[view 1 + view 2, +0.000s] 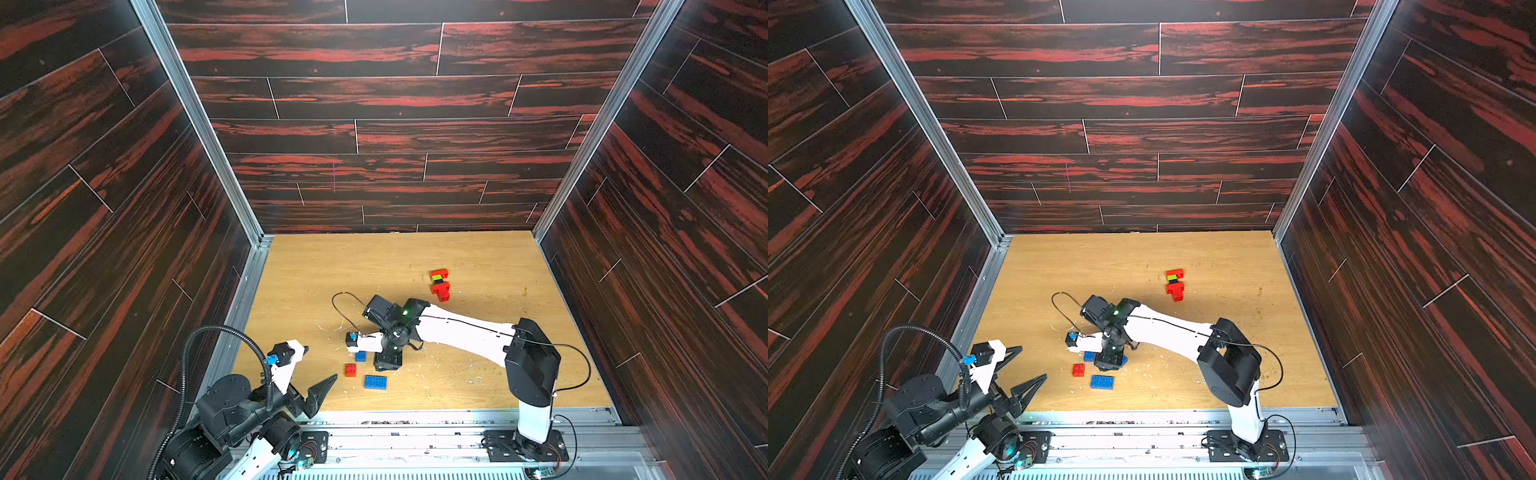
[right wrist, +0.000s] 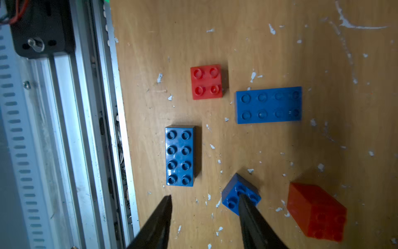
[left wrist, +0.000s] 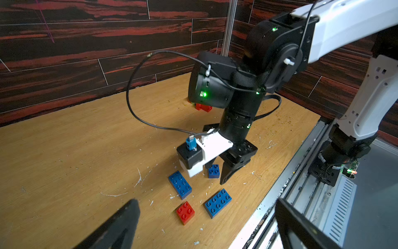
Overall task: Assemble the letter f with lego
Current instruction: Pick up the lego brick from the center of the board.
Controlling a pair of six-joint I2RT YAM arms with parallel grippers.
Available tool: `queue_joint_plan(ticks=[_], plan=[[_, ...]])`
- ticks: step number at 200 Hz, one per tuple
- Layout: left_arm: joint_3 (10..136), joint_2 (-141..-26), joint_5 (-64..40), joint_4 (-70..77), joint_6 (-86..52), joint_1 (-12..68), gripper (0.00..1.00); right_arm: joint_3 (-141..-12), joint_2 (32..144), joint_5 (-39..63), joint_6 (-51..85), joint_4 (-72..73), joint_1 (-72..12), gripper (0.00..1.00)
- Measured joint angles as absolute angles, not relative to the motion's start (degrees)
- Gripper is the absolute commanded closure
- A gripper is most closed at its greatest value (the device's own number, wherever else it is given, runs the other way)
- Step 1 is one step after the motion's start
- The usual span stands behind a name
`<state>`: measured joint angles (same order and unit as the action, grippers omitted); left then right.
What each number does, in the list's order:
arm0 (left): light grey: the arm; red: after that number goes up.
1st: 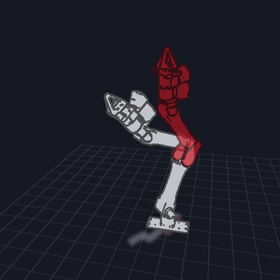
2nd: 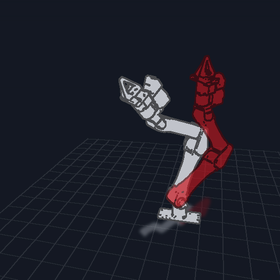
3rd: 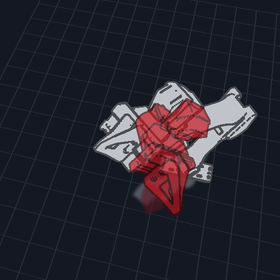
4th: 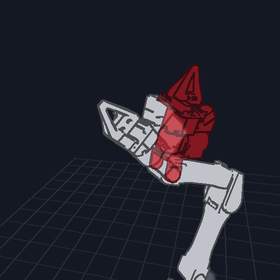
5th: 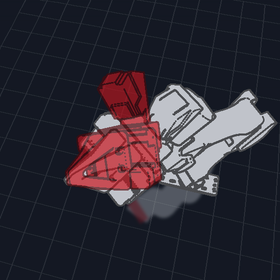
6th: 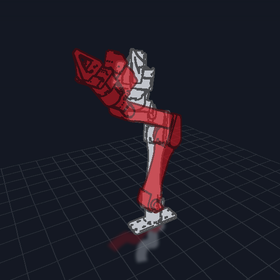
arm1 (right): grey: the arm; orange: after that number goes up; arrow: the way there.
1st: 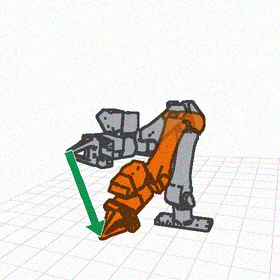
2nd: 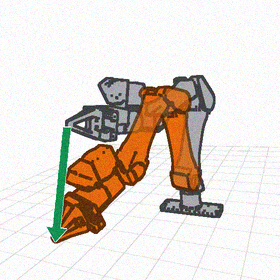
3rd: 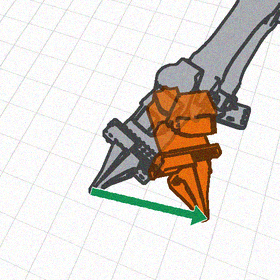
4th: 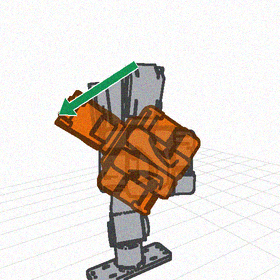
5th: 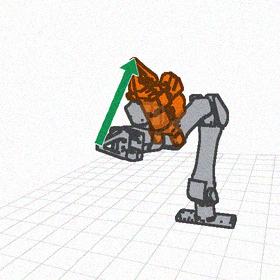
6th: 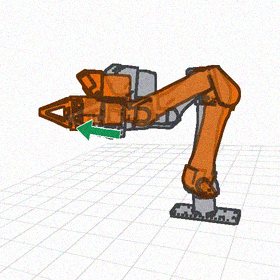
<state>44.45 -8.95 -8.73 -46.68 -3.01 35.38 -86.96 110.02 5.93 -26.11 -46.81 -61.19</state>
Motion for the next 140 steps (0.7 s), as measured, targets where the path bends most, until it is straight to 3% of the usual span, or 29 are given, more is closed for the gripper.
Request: queue_joint_plan(ticks=[140], plan=[[44.5, -9.0, -8.8, -46.7, -3.0, 35.4, 0.0, -84.6, 115.0, 2.8, -24.1, -42.7, -65.9, 0.47]])
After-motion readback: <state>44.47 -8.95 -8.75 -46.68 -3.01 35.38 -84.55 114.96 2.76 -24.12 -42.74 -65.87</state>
